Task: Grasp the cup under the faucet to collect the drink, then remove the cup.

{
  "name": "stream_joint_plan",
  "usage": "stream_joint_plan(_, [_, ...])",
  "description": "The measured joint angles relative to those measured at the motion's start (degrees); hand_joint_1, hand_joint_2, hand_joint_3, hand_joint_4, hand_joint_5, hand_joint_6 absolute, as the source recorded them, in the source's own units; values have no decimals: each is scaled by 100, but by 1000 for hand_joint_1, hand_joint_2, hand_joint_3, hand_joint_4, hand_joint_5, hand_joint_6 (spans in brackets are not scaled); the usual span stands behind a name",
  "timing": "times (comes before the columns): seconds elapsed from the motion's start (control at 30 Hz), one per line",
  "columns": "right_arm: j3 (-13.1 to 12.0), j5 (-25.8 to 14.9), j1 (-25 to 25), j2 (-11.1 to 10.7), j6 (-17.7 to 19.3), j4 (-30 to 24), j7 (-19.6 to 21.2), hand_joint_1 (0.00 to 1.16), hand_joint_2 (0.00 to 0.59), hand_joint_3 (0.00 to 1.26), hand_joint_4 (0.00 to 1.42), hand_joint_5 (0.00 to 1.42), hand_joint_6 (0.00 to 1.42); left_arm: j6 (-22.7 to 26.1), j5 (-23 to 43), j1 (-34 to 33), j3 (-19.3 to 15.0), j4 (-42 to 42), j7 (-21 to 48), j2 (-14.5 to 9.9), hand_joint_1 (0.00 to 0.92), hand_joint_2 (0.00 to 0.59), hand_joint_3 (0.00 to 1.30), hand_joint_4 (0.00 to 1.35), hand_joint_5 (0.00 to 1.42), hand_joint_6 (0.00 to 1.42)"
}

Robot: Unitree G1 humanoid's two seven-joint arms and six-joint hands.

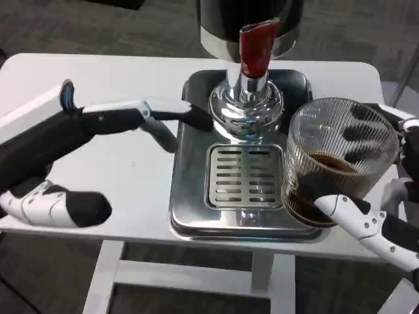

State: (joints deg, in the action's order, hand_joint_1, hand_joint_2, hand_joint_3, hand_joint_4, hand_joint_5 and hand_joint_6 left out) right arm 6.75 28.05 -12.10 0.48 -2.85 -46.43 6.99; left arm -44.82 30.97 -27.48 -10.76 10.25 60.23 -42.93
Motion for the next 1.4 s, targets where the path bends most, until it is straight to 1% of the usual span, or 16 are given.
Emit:
stream_joint_plan(0.1, [2, -43, -59, -22, 0, -155, -111, 734, 249, 759, 879, 1065, 1362, 89, 190, 91, -76, -251, 227, -75, 0, 117, 252, 172, 178, 420])
stream_joint_plan(0.23, [5, -72, -133, -45, 0, -279, -243, 733, 250, 759, 880, 1065, 1362, 87, 344, 166, -179, -483, 567, -138, 0, 114, 232, 142, 136, 375])
stream_joint_plan(0.33, [-15, -86, -158, -45, 0, -319, -276, 730, 254, 759, 880, 1065, 1362, 70, 447, 217, -260, -572, 769, -160, 0, 113, 227, 134, 121, 366])
stream_joint_plan(0.43, [-63, -104, -161, -44, 0, -328, -294, 728, 258, 759, 880, 1065, 1362, 55, 526, 227, -444, -670, 990, -214, 0, 113, 220, 118, 117, 365])
stream_joint_plan(0.53, [-72, -133, -166, -42, 0, -328, -312, 727, 260, 759, 880, 1065, 1362, 55, 600, 236, -538, -697, 1126, -223, 0, 113, 219, 115, 107, 356])
stream_joint_plan(0.63, [-61, -157, -264, -41, 0, -388, -350, 726, 262, 759, 880, 1067, 1362, 56, 672, 244, -669, -718, 1232, -254, 0, 113, 219, 114, 105, 352])
stream_joint_plan(0.73, [-58, -163, -429, -41, 0, -508, -395, 724, 265, 771, 897, 1081, 1376, 64, 695, 266, -714, -769, 1318, -280, 0, 114, 219, 114, 102, 352])
stream_joint_plan(0.93, [-73, -238, -623, -39, 0, -710, -408, 723, 266, 775, 899, 1093, 1379, 123, 794, 395, -914, -879, 1380, -322, 0, 117, 219, 114, 96, 346])
stream_joint_plan(1.13, [-69, -251, -668, -39, 0, -771, -410, 722, 266, 775, 899, 1095, 1379, 225, 890, 494, -1068, -932, 1434, -348, 0, 118, 219, 114, 94, 347])
stream_joint_plan(1.4, [-86, -264, -739, -40, 0, -807, -479, 722, 266, 784, 910, 1096, 1396, 269, 889, 598, -1151, -993, 1511, -353, 0, 118, 209, 94, 91, 330])
